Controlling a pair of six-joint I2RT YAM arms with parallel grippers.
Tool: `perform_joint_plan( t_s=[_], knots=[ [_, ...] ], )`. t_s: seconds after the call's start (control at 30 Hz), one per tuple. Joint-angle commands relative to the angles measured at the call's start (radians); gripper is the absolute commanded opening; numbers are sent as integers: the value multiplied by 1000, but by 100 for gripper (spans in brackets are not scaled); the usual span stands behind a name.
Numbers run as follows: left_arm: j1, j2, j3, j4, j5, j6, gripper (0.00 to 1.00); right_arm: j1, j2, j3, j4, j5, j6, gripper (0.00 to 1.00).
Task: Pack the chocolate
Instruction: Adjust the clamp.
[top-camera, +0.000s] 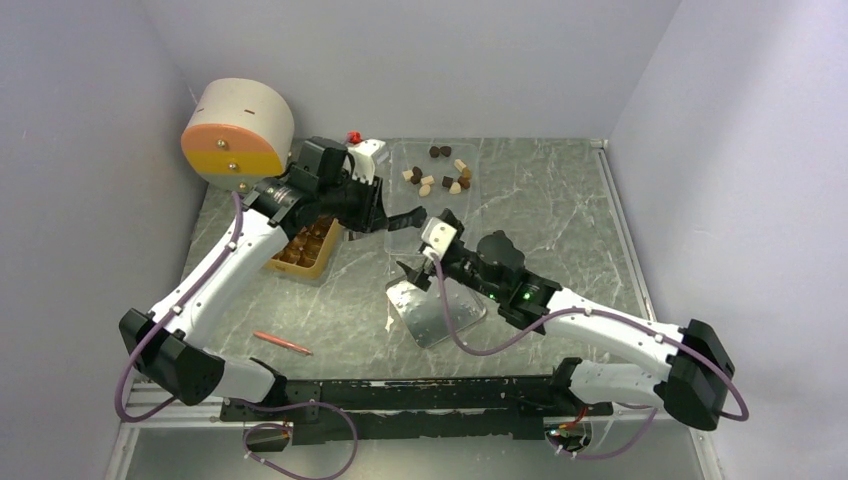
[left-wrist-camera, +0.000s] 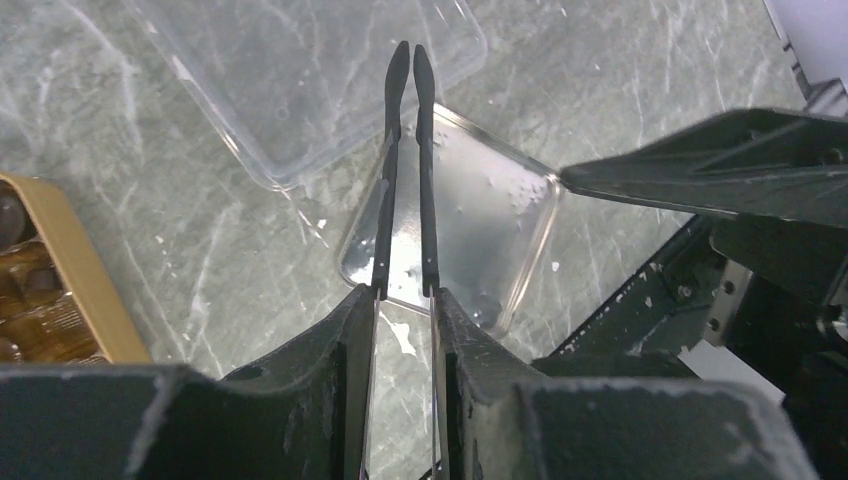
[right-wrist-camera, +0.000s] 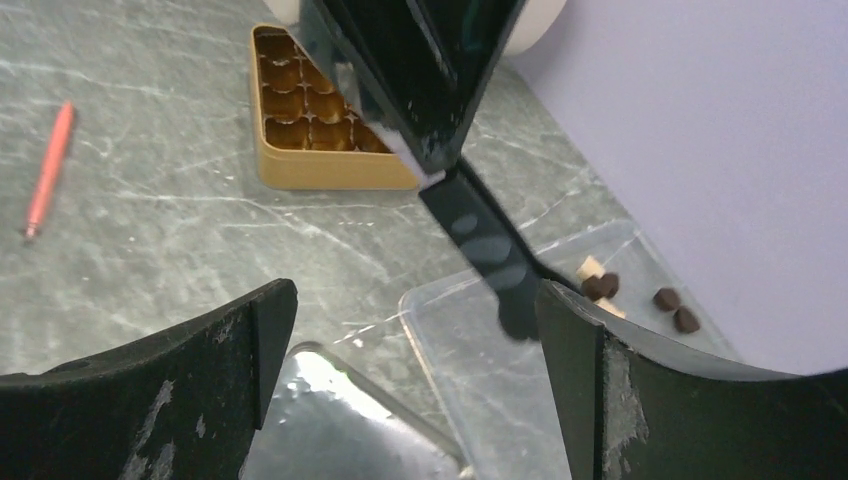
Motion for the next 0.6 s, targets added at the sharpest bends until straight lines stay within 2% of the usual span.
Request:
perform_joint_plan(
  t_s=[0.0, 0.1, 0.23, 0.4, 0.57],
  knots=[
    [-12, -29, 14, -30, 107, 34, 30, -1, 56, 104, 44, -81, -239, 91],
    [-17, -54, -9, -32, 115, 37, 30, -2, 89, 115, 47, -94, -306, 83],
    [-17, -74, -24, -30, 153, 36, 31, -3, 119, 109, 44, -133, -384, 81],
    [-17, -84, -30, -34, 190, 42, 31, -4, 150, 139, 37, -190, -415, 75],
    [-17, -93, -44, -35, 216, 49, 31, -4, 200, 172, 45, -168, -423, 65]
  ],
)
